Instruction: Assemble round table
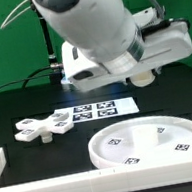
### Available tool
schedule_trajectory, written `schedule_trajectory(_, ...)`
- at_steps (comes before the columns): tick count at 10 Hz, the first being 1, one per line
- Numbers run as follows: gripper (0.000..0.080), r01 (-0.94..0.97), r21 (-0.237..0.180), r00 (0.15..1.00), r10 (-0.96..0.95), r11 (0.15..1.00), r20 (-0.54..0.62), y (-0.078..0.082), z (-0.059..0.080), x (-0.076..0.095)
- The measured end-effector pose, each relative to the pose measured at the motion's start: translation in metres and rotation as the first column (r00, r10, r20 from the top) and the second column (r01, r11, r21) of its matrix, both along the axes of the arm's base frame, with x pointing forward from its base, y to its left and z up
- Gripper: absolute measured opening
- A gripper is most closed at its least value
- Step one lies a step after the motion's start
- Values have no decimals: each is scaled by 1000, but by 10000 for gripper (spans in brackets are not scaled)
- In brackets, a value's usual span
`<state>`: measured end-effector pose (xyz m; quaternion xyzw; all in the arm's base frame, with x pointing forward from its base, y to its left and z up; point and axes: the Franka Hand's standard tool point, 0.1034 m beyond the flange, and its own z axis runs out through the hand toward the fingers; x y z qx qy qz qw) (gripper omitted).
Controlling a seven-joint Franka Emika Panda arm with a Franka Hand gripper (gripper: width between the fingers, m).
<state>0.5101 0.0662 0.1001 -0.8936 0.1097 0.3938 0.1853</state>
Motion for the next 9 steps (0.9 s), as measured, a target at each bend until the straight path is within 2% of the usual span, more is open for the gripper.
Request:
schedule_trajectory(1,407,24,-32,996,-21,999,88,-2,-5,7)
schedule_trajectory(3,407,62,-80,977,-44,995,208,-3,-5,8)
schedule_trajectory(4,407,86,-106,956,-53,991,288,-5,-5,15)
schedule_trajectory(7,407,72,-139,860,9,988,511,-18,11,43)
schedule_trajectory(9,409,122,-173,788,10,977,615,-24,12,49)
